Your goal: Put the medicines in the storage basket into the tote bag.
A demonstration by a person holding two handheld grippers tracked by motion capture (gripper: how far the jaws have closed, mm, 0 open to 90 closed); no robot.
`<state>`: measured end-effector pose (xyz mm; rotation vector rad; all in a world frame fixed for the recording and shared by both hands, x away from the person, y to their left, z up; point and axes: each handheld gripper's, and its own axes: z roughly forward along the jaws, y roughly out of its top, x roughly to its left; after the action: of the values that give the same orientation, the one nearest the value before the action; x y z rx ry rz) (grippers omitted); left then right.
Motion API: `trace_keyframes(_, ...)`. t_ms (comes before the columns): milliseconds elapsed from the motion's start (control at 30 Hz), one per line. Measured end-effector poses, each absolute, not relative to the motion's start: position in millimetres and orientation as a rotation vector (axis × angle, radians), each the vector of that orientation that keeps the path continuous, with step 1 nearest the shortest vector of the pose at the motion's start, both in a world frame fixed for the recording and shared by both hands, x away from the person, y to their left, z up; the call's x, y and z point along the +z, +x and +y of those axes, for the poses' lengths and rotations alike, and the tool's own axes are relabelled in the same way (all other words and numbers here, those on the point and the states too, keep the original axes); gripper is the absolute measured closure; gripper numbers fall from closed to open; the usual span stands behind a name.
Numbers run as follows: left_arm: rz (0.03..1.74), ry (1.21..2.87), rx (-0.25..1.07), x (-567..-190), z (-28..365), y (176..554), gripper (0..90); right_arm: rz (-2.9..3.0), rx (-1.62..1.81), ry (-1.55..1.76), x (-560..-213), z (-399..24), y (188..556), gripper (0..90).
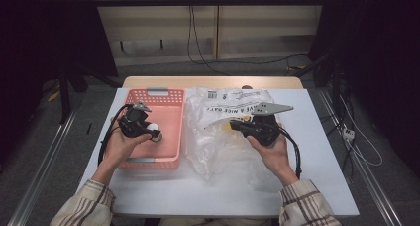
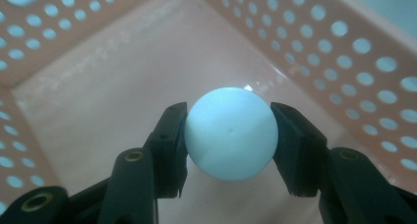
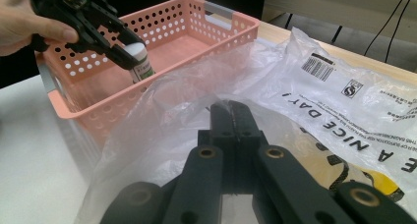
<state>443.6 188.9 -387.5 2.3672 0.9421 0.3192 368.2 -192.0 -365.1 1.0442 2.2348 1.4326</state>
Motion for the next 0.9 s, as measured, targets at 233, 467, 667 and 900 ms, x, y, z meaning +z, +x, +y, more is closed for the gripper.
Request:
trace_keyframes(233, 0.931, 2.256, 0.334, -374.2, 188.0, 432.9, 51.0, 2.231, 1.433, 1.046, -365.4, -191.1, 369.4, 90.0)
trace_keyframes(467, 0.888, 2.18, 0.343, -362.0, 183.6, 421.0, 51.0, 2.225, 1.438, 1.041, -364.1, -192.2, 368.9, 90.0)
trace_keyframes(667, 0.831, 2.17, 0.321, -357.6, 175.3, 411.9, 51.1, 2.219, 1.44, 1.037, -362.2, -192.3, 368.9, 90.0)
trace_keyframes(900, 0.773, 2.138, 0.289, -350.8, 163.4, 399.7, 51.0, 2.214, 1.434, 1.036, -361.6, -194.3, 369.2, 90.0)
